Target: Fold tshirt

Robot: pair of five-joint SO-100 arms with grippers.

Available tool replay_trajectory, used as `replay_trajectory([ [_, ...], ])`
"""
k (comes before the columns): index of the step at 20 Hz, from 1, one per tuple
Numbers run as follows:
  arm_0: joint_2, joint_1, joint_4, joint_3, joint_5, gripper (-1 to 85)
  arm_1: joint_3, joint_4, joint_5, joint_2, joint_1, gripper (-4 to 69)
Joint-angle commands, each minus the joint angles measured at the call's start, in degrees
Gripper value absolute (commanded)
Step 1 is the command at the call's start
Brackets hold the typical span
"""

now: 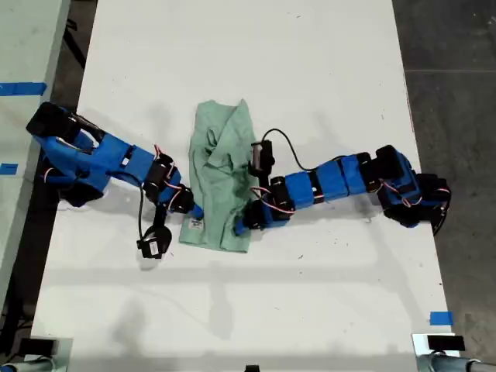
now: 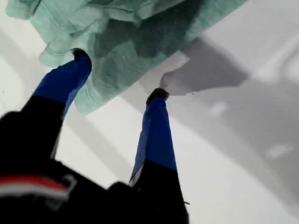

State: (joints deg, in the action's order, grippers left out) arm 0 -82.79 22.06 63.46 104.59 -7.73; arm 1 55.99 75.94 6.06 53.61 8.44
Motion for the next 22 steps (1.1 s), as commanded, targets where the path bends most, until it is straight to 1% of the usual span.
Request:
replay_trajectory([
  [1, 1.8, 0.4, -2.3, -0.9, 0.2, 23.9, -5.0, -1.8, 0.6, -0.8, -1.0, 24.7],
  [3, 4.2, 0.4, -3.4, -0.9, 0.4, 20.1, -5.5, -2.4, 0.6, -2.7, -1.0, 24.7],
  [6, 5.2, 0.4, -6.4, -0.7, 1.3, 10.3, -6.5, -3.2, 0.6, -5.2, -1.0, 22.4],
  [7, 5.2, 0.5, -7.5, -0.7, 1.8, 7.5, -6.5, -3.8, 0.6, -5.6, -0.8, 20.5],
  [8, 5.3, 0.6, -8.5, -0.6, 2.0, 3.4, -6.5, -4.0, 0.4, -6.1, -0.7, 16.8],
  [9, 5.5, 0.7, -9.8, -0.6, 2.2, 1.8, -6.6, -4.6, 0.4, -6.5, -0.5, 14.3],
  [11, 6.6, 0.7, -11.4, -0.9, 2.5, 1.6, -9.0, -4.1, 0.8, -8.6, -0.2, 12.8],
  [15, 7.5, 0.7, -12.7, -1.8, 3.0, 0.6, -9.8, -5.0, 1.1, -10.5, 0.3, -0.2],
  [16, 7.9, 0.6, -12.7, -2.6, 3.2, 0.5, -9.8, -5.2, 0.9, -10.5, 0.4, -2.1],
  [19, 9.8, 0.4, -11.9, -6.4, 4.5, 0.0, -9.8, -5.5, 0.9, -9.8, 1.1, -2.1],
  [22, 10.9, 0.1, -6.2, -13.4, 6.3, 0.0, -9.8, -3.0, 1.4, -6.1, 1.8, -2.1],
])
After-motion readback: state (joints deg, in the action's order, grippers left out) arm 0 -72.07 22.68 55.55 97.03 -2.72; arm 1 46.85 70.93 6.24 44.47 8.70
